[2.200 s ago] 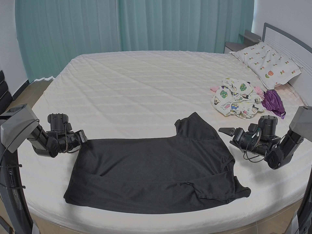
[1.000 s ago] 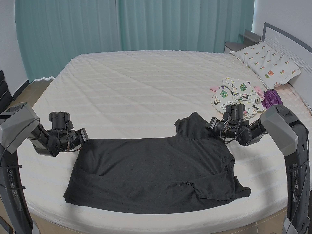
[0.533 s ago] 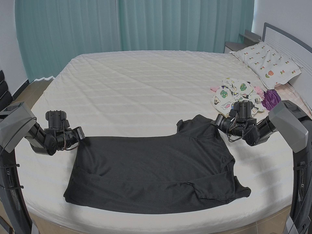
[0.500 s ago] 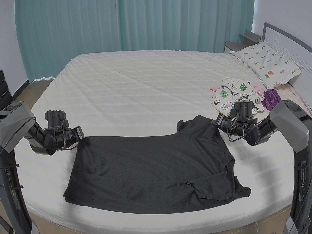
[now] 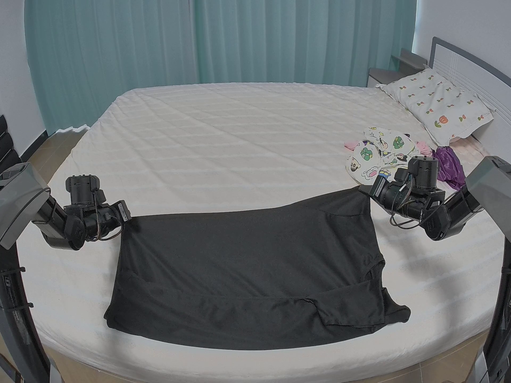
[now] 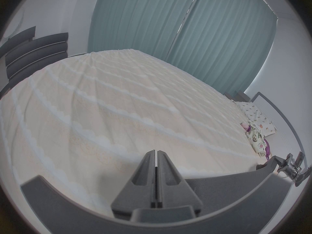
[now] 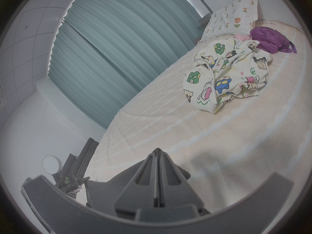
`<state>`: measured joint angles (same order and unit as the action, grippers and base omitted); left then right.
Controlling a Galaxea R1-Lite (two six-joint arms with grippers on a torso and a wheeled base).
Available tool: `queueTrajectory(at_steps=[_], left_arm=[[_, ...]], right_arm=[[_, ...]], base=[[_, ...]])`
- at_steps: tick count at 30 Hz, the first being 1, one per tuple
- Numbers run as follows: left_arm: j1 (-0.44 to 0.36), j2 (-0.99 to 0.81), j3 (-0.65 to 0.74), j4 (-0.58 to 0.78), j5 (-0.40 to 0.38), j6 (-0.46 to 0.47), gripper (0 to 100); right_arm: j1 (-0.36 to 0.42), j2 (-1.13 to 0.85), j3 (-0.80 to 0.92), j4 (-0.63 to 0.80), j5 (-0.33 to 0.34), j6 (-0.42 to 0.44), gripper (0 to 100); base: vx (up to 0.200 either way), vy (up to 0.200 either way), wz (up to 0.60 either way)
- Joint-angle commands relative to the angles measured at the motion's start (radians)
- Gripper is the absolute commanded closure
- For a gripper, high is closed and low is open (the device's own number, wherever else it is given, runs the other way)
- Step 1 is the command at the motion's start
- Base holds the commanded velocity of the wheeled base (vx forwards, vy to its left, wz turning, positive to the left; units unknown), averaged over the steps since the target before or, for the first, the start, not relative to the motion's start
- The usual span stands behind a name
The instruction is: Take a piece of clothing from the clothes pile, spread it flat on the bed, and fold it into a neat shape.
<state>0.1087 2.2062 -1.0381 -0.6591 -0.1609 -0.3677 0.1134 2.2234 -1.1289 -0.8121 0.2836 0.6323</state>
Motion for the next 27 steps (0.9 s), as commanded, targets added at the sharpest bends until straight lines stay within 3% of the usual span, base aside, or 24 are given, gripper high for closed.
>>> queueTrajectory(at_steps=[1,16,27], left_arm=[[0.002,-0.011,0.003,-0.002,0.001,0.001,100],[0.034,-0.118,0.178,-0.008,-0.057,0.012,100],[0.063,-0.163,0.365,-0.01,-0.097,0.139,100]], right_arm=[[-0.014,-0.065,0.075,-0.012,0.026,0.0,100],[-0.049,-0.255,0.409,-0.062,0.155,-0.014,100],[-0.049,-0.311,0.589,-0.059,0.201,-0.063,100]], base=[[0.0,0.0,0.0],[0.0,0.0,0.0],[0.0,0.0,0.0]])
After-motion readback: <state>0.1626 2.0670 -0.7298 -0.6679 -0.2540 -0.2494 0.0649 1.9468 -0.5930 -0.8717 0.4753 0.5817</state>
